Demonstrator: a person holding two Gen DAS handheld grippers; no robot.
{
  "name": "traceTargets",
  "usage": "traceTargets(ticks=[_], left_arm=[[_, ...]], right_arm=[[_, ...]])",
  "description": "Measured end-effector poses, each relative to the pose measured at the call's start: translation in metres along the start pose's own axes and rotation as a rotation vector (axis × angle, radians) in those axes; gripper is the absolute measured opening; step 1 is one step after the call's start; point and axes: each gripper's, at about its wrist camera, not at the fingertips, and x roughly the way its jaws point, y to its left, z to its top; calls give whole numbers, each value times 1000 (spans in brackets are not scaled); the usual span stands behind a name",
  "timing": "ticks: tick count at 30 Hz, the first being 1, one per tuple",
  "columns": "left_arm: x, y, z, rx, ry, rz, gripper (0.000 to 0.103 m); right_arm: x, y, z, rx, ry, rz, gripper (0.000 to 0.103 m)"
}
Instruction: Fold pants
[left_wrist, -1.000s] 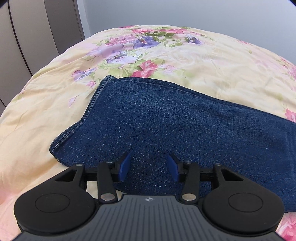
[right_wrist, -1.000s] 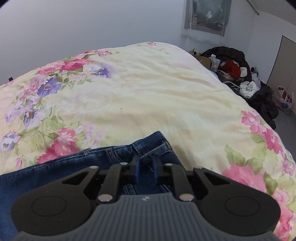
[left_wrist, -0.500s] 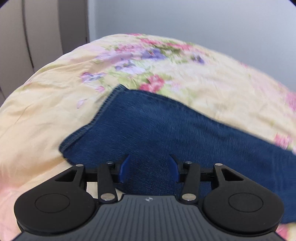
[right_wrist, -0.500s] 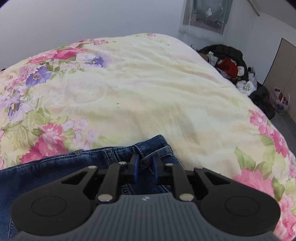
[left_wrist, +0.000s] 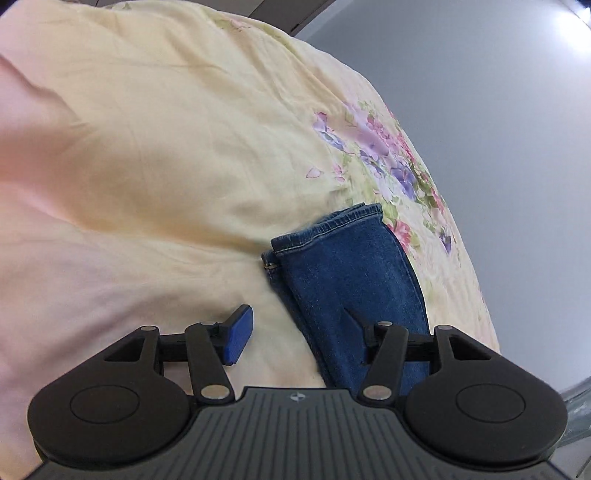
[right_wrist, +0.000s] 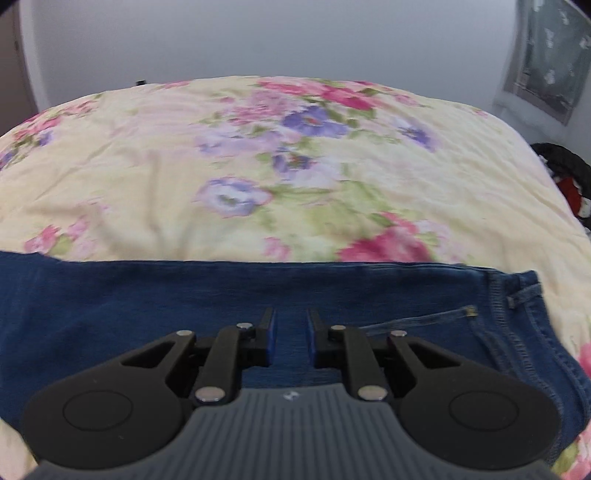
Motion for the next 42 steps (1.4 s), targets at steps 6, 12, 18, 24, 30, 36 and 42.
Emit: traceTargets(ticks=[6, 12, 18, 24, 30, 36, 42], left_arm=[[26, -12, 1, 85, -20, 41, 42], [29, -18, 6, 136, -50, 43, 17], [32, -16, 6, 146, -57, 37, 11], [37, -15, 7, 140, -57, 41, 10], [36, -15, 7, 123, -55, 47, 10], [31, -23, 6, 130, -69, 67, 8], [21, -37, 6, 174, -82, 87, 6]], right_arm=[[4, 108, -1, -126, 25, 186, 11], [22, 186, 5, -194, 11, 271, 11], [63, 215, 25, -146, 31, 254, 5], [100, 219, 34, -74, 85, 190, 0], [69, 220, 26, -108, 95, 190, 0], [24, 204, -14, -106, 152, 236, 0], [6, 195, -56, -69, 236, 282, 0]])
